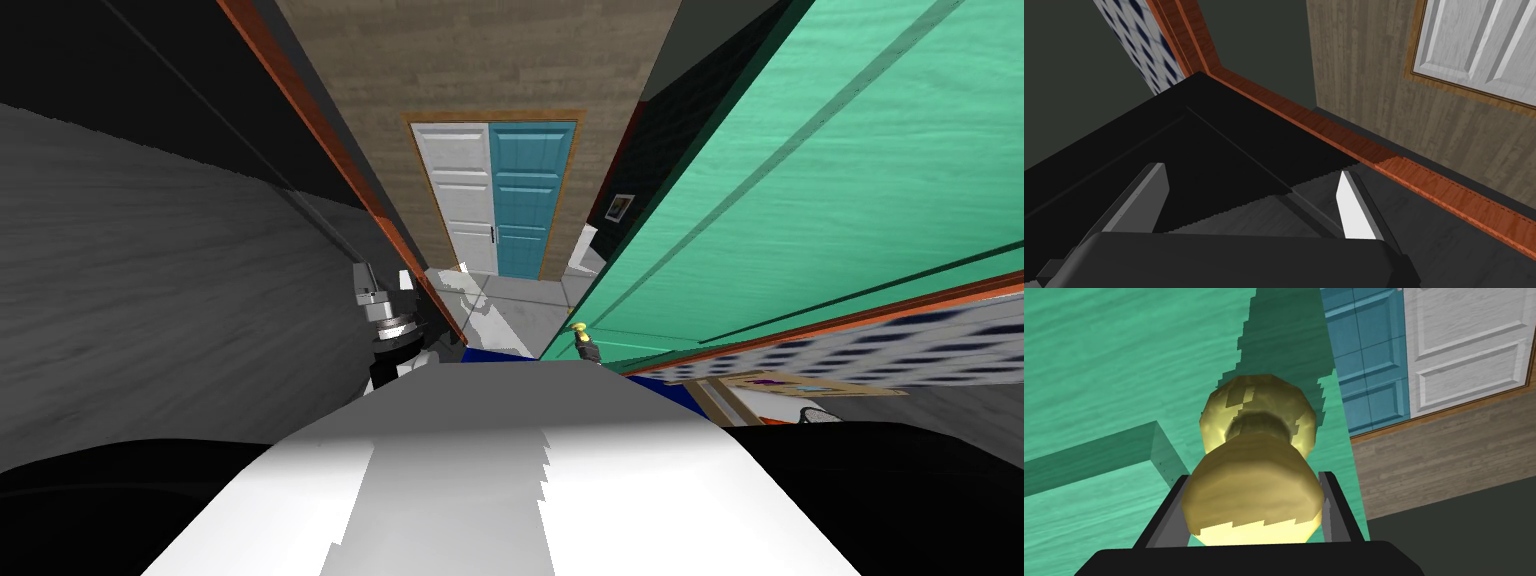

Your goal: Pull the door open

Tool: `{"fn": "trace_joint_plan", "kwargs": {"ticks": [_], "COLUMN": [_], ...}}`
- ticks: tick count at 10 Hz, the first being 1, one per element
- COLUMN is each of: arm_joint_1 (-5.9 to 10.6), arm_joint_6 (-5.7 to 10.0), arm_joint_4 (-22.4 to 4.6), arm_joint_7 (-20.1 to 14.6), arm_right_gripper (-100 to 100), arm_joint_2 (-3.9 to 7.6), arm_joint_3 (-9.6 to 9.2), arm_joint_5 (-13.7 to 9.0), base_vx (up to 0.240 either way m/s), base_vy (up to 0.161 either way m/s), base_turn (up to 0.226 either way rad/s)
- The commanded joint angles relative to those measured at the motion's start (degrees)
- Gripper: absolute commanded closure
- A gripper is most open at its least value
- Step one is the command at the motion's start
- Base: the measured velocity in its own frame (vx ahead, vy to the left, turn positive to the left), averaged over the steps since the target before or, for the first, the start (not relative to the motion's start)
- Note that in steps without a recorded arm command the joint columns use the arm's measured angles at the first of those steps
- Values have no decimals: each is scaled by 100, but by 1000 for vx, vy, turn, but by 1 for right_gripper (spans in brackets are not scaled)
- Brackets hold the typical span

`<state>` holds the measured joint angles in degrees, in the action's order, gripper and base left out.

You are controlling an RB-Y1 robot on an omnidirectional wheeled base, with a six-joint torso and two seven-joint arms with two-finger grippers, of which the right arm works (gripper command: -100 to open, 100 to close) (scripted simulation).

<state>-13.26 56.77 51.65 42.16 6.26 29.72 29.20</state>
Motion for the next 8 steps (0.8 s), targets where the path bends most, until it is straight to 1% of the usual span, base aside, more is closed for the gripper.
{"fn": "trace_joint_plan", "kwargs": {"ticks": [1, 3, 4, 6, 7, 8], "arm_joint_1": [15, 61, 61, 110, 110, 134], "arm_joint_6": [-7, -33, -33, -61, -61, -74], "arm_joint_4": [-25, -71, -71, -119, -119, -143], "arm_joint_7": [-236, -558, -638, -991, -1059, -1266], "arm_right_gripper": [100, 100, 100, 100, 100, 100], "arm_joint_2": [4, 30, 30, 57, 57, 70], "arm_joint_3": [-34, -97, -97, -162, -162, -195], "arm_joint_5": [-84, -250, -250, -425, -425, -513], "base_vx": [-40, -56, -47, -47, -49, -51], "base_vy": [-8, -25, -14, -14, -20, -24], "base_turn": [42, 86, 35, 67, 37, 53]}}
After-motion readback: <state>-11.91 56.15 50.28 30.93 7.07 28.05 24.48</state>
